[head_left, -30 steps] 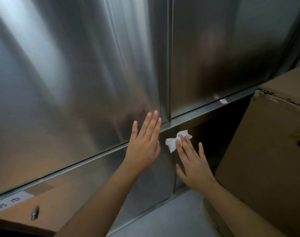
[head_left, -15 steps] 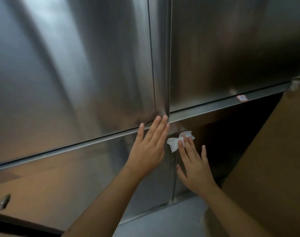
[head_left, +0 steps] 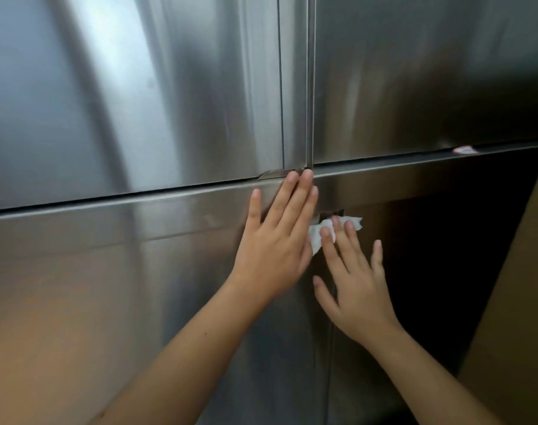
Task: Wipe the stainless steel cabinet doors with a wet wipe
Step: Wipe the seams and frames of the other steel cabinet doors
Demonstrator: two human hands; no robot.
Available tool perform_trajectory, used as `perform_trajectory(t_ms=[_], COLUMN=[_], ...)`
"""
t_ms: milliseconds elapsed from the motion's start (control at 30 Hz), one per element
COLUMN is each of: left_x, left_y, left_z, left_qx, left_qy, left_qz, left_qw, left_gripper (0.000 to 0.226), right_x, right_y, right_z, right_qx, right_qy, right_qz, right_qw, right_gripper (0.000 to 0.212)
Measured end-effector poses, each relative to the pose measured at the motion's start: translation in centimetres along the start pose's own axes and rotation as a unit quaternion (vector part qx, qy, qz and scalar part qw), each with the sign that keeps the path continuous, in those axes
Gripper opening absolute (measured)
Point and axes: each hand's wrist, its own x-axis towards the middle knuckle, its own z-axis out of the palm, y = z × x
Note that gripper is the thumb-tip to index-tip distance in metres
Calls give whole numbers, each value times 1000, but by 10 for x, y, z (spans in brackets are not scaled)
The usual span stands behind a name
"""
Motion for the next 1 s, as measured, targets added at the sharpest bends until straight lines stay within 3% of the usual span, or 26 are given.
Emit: perform_trajectory(t_ms=[333,1000], left_x=[-5,-31], left_y=[5,-3], left_z=[23,33], left_qx=[23,81], left_qy=[97,115], left_qz=[-14,6], left_qw=[995,990], left_gripper=[58,60], right_x=[0,28], right_y=[10,23], right_z=[24,25], right_qx=[-42,-97], right_qy=[57,93], right_qz=[-13,-48], right_qw=[997,990], right_gripper=[68,72])
